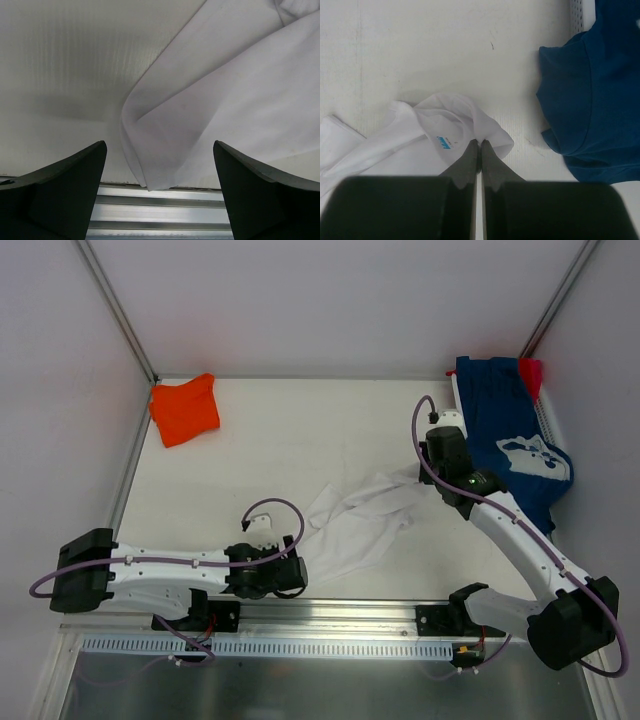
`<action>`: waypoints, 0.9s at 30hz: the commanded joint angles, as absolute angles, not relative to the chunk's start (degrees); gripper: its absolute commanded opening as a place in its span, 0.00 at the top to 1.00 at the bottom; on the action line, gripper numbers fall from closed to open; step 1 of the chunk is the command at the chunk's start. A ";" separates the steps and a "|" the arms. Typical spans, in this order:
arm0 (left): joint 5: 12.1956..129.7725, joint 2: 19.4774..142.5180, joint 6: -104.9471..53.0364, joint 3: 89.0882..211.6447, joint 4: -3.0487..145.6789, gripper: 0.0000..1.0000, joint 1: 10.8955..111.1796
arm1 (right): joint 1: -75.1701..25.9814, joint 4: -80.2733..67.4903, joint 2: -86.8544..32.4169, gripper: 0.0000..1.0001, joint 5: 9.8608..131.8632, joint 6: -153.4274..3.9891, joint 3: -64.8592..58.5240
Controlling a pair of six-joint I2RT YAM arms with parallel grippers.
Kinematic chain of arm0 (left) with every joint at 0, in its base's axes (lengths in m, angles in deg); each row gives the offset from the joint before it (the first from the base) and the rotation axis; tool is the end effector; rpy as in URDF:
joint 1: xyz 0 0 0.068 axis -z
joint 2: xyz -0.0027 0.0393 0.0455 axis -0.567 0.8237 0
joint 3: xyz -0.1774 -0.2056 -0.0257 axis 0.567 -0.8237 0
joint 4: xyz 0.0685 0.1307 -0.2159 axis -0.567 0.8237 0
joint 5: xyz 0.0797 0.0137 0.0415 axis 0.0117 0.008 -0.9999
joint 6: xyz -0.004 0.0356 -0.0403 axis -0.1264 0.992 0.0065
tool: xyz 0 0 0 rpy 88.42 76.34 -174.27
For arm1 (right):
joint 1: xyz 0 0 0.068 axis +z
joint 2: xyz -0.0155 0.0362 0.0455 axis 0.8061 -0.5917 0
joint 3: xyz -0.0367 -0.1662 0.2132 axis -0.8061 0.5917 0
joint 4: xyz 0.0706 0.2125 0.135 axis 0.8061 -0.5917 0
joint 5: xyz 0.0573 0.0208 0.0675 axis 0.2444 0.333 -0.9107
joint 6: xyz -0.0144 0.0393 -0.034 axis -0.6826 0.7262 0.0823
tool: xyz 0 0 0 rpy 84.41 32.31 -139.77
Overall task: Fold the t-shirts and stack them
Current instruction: Move the tshirt to the center of the board, then flatten out the tshirt
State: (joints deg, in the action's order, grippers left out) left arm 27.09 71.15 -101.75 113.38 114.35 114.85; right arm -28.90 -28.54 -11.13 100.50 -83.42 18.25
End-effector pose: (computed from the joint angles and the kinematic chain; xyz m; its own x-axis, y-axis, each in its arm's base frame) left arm 0.0517 -0.1794 0.1842 -0.7763 -0.2777 -0.5659 -0.1241 0.9475 -0.2948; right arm 0.2320 0.0928 0.3067 -0.4975 -0.2638 -0.8264 -0.1223 0.9645 -0.2342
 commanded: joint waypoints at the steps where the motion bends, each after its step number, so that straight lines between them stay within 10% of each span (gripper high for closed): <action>1: 26.34 73.35 -104.55 112.48 114.55 0.12 115.48 | -29.29 -26.71 -9.68 1.00 100.91 -82.68 18.59; 7: 27.74 75.11 -105.78 109.49 108.14 0.28 116.01 | -29.55 -26.45 -9.86 1.00 100.91 -82.68 19.20; 10: 26.87 75.47 -105.43 109.57 107.78 0.54 116.10 | -29.55 -26.10 -9.95 1.00 100.74 -82.59 19.38; 11: 26.52 75.38 -104.91 109.66 107.78 0.81 116.10 | -29.55 -26.10 -10.03 1.00 100.65 -82.50 19.38; 13: 25.81 74.94 -104.82 109.84 107.78 1.00 116.10 | -29.64 -25.84 -10.12 1.00 100.65 -82.50 19.73; 27: 22.03 73.72 -73.82 130.98 111.64 1.00 116.10 | -29.38 -31.36 -3.30 1.00 98.10 -81.80 17.19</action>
